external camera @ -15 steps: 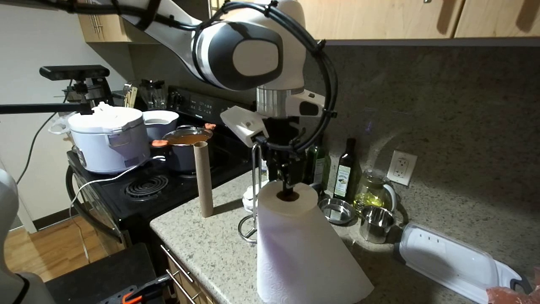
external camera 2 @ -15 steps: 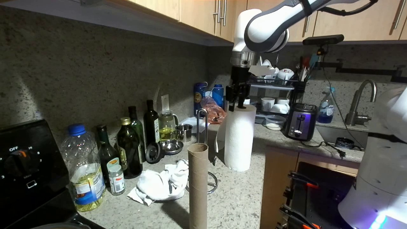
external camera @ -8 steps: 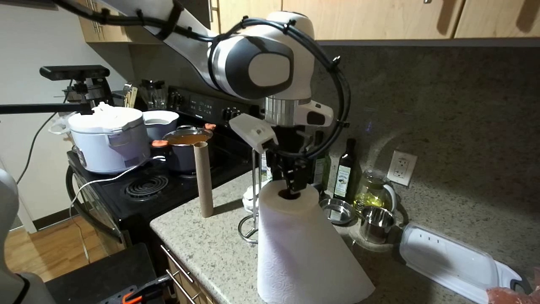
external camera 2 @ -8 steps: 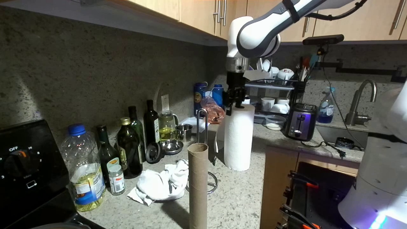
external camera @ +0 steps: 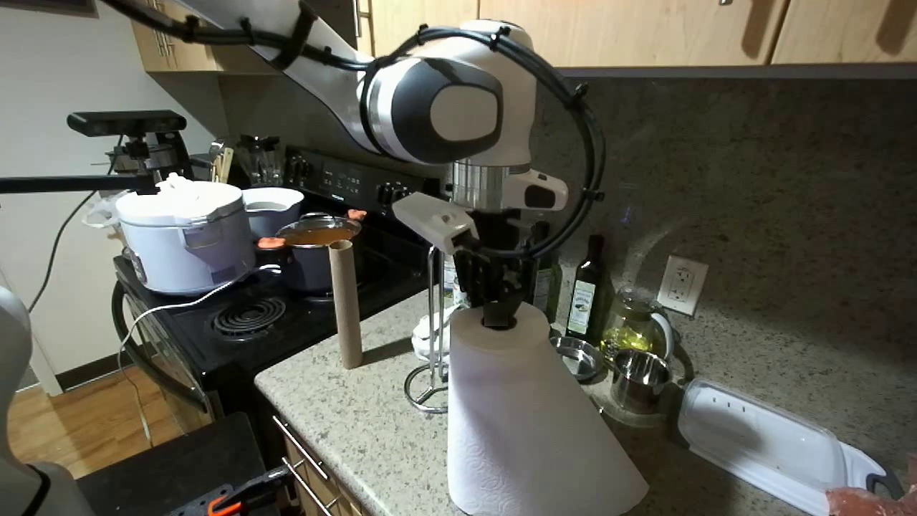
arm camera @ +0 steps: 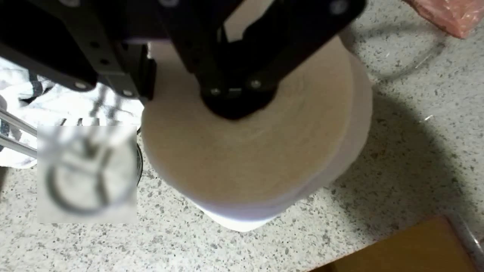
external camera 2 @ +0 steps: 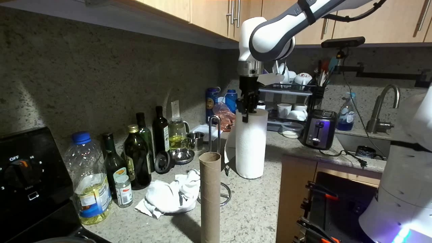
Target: Replace the tissue paper core with the paper towel roll
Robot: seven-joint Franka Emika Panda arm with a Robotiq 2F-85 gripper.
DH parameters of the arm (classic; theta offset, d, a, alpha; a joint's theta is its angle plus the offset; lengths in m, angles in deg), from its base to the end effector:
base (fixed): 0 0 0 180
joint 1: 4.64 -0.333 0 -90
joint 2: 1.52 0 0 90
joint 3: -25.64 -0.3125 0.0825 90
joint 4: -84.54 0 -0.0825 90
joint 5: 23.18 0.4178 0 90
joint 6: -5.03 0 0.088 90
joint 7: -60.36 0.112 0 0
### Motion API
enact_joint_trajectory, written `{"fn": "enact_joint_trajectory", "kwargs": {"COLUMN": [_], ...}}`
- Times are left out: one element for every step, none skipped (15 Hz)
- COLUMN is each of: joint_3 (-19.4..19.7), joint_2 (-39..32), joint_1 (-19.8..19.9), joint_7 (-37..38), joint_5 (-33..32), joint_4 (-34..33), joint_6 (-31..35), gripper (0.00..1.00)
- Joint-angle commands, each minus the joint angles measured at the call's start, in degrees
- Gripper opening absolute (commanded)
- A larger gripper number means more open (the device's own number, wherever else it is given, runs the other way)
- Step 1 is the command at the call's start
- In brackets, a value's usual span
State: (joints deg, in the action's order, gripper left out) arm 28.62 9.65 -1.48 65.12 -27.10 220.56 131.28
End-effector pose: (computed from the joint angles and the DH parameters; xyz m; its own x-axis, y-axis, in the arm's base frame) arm 0.4980 -0.0561 0.3746 0.9886 -0.1484 0.0272 -0.1495 -0.9878 0.0439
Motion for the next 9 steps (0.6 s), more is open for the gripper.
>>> {"fn": "enact_joint_trajectory", "kwargs": {"joint_3": [-1.67, -2.21, -2.73, -3.29, -3.63, -3.92, -4.08, -4.42, -4.55], "joint_2": [5.12, 6.84, 8.54, 10.58, 12.23, 14.09, 15.67, 17.42, 19.11], "joint_1": [-0.10, -0.29, -0.50, -0.83, -1.12, -1.68, -2.06, -2.53, -2.88], "joint_7": [1.29, 1.09, 0.79, 0.42, -0.19, -0.88, -1.50, -1.69, -1.97], "joint_5": [-2.80, -3.43, -3.94, -4.08, -3.78, -3.11, -2.93, -2.87, -2.84], "joint_4": [-0.11, 0.00, 0.06, 0.24, 0.35, 0.34, 0.42, 0.41, 0.42], "joint_6": [-4.61, -5.90, -7.18, -8.15, -8.88, -9.90, -10.52, -11.24, -11.85], "gripper": [0.06, 0.07, 0.07, 0.07, 0.07, 0.07, 0.07, 0.07, 0.07]}}
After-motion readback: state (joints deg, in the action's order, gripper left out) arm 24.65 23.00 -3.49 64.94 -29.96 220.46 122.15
